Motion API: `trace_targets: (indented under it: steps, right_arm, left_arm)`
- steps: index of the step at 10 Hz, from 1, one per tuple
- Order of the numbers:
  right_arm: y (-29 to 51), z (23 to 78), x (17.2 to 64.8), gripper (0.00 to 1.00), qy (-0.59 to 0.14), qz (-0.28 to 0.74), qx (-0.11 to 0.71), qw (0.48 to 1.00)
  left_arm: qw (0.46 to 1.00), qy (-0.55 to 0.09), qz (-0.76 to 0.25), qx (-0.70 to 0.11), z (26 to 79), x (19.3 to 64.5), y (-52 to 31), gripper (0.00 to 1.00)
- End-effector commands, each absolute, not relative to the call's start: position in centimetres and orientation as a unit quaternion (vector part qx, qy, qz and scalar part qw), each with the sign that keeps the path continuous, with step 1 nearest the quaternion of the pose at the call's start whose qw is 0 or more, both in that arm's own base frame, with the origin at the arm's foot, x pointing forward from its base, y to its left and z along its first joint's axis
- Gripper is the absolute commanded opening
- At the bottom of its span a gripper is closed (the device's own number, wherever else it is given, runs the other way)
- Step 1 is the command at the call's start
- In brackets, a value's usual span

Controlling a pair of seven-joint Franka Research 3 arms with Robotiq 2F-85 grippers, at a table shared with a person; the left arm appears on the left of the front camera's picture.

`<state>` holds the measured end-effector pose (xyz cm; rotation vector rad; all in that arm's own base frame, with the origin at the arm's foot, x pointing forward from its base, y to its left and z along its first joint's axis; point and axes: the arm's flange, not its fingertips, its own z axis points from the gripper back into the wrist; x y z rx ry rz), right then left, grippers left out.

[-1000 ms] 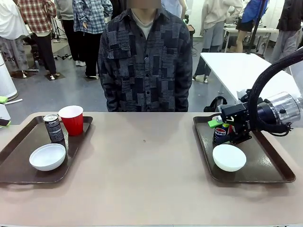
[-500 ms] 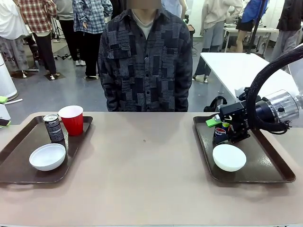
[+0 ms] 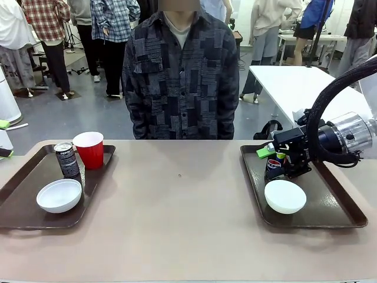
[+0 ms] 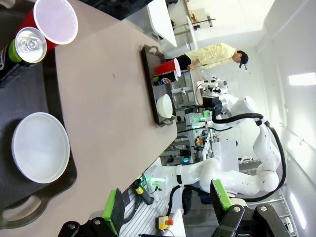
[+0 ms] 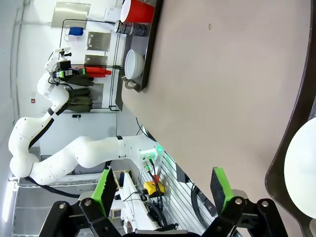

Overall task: Prepare tableware on both trays.
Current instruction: Pick up a Picnic Bowl from the table and place it on a Handle tray.

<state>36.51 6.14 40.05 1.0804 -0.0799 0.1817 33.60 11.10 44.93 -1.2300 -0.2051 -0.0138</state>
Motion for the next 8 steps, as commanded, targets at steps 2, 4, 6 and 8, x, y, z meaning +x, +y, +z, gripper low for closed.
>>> trace_targets:
  steps: [2, 4, 6, 8]
  right_arm:
    - [6.33, 40.25, 36.44, 1.00, -0.034, 0.079, 0.517, 0.852]
    - [6.33, 40.25, 36.44, 1.00, -0.034, 0.079, 0.517, 0.852]
    - [6.33, 40.25, 36.44, 1.00, -0.034, 0.079, 0.517, 0.852]
    - [6.33, 40.25, 36.44, 1.00, -0.034, 0.079, 0.517, 0.852]
  left_arm:
    - [0.807, -0.099, -0.008, -0.582, 45.09, 33.53, 11.20, 0.92]
    - [0.807, -0.099, -0.008, -0.582, 45.09, 33.53, 11.20, 0.92]
    - [0.807, -0.099, -0.008, -0.582, 45.09, 33.53, 11.20, 0.92]
    - [0.807, -0.099, -0.008, -0.582, 45.09, 33.53, 11.20, 0.92]
